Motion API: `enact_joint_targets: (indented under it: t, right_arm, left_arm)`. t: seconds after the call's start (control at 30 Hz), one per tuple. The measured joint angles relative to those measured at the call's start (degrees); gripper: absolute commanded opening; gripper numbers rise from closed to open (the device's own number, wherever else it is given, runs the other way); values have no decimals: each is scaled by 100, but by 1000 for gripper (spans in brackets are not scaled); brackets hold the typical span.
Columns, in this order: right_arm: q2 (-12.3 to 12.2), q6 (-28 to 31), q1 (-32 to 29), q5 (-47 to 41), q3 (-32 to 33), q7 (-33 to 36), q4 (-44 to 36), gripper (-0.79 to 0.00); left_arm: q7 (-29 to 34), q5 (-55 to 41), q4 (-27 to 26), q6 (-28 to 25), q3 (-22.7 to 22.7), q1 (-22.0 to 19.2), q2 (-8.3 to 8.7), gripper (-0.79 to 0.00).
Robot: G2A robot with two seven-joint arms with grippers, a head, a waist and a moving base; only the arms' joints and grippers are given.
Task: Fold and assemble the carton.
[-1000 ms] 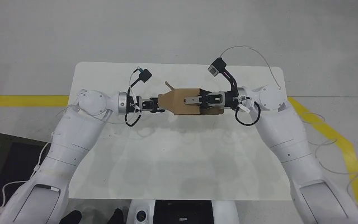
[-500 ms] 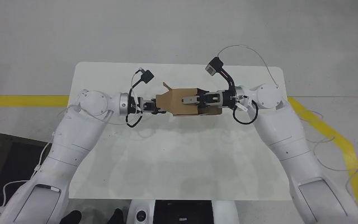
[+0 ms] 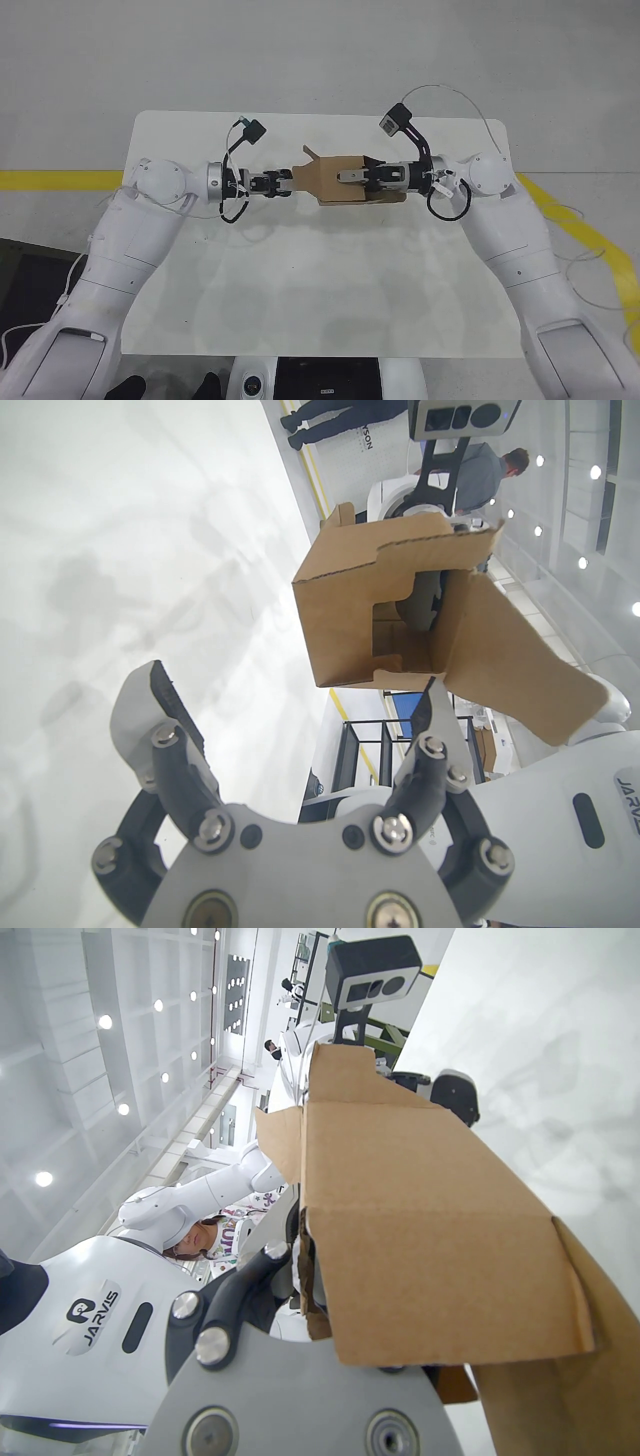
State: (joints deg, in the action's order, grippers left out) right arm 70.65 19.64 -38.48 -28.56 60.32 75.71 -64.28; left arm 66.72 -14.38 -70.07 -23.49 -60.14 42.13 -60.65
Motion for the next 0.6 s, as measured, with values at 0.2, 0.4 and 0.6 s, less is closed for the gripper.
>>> enact_joint_targets:
  t: [0.2, 0.4, 0.6]
  right_arm:
    - [-53, -200, -57, 4, -7, 537, 1, -785]
    - [-38, -248, -13, 32, -189, 881, -76, -785]
    - [7, -139, 71, -51, -287, 704, 26, -785]
  left_arm:
    - [-187, 23, 267, -21, -67, -107, -2, 0]
    - [-380, 124, 492, -12, 55, -235, -56, 0]
    - [-204, 119, 481, -103, 255, -277, -111, 0]
